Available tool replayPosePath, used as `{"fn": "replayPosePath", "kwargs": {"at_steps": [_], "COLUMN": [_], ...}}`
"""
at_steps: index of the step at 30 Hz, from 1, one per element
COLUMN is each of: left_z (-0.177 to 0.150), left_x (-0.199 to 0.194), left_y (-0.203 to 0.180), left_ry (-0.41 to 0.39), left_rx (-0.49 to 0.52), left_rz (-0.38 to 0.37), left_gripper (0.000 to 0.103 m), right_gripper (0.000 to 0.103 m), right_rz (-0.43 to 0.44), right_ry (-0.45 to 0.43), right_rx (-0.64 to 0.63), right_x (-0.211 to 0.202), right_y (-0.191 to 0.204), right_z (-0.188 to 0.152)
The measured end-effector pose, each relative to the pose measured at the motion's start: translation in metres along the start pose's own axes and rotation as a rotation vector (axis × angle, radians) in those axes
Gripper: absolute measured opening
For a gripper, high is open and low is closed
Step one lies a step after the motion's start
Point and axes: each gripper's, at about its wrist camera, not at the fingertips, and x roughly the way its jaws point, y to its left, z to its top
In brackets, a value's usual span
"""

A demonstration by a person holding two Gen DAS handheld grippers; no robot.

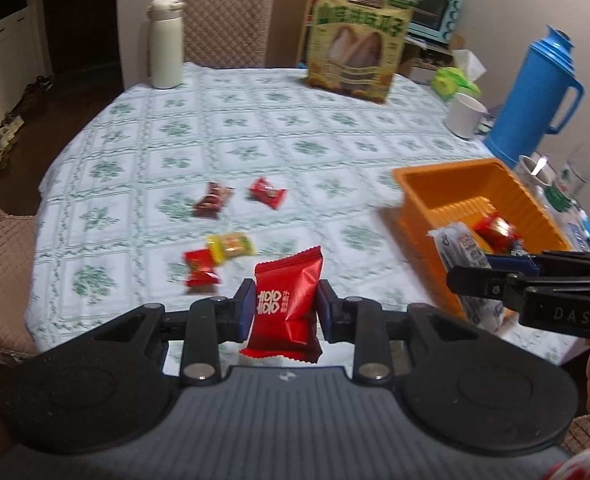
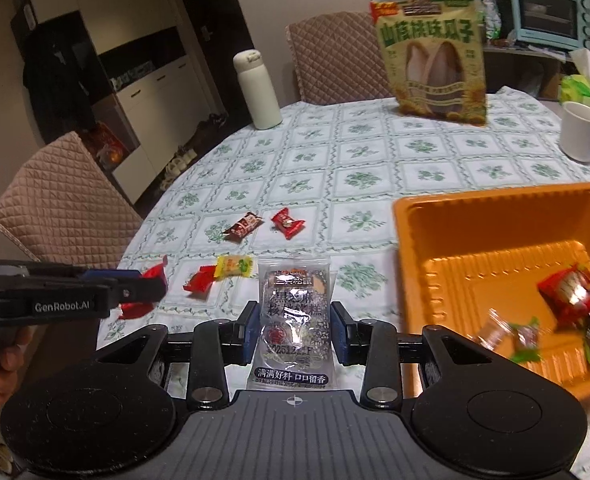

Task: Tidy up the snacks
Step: 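Carry the red packet and clear-wrapped cake over the orange tray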

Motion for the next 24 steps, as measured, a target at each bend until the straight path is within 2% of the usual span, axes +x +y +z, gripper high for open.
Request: {"fn": "replayPosePath", "kwargs": {"at_steps": [13, 24], "left_z": [-0.004, 0.013], "left_x": [-0.005, 0.013], "left_y": [-0.080, -0.138], "left_ry": [-0.018, -0.045], "left_rx": [0.075, 0.099], "left_rz": [-0.101, -0.149], "left_gripper": [0.029, 0.029], "right_gripper": [0.037, 0.037], "right_rz": [-0.094, -0.176], "right_ry": [-0.038, -0.076], "right_rx": [0.077, 0.100], "right_x": [-0.066, -0.094], "right_y": [-0.066, -0.124], "right_z": [-0.019, -0.009]}}
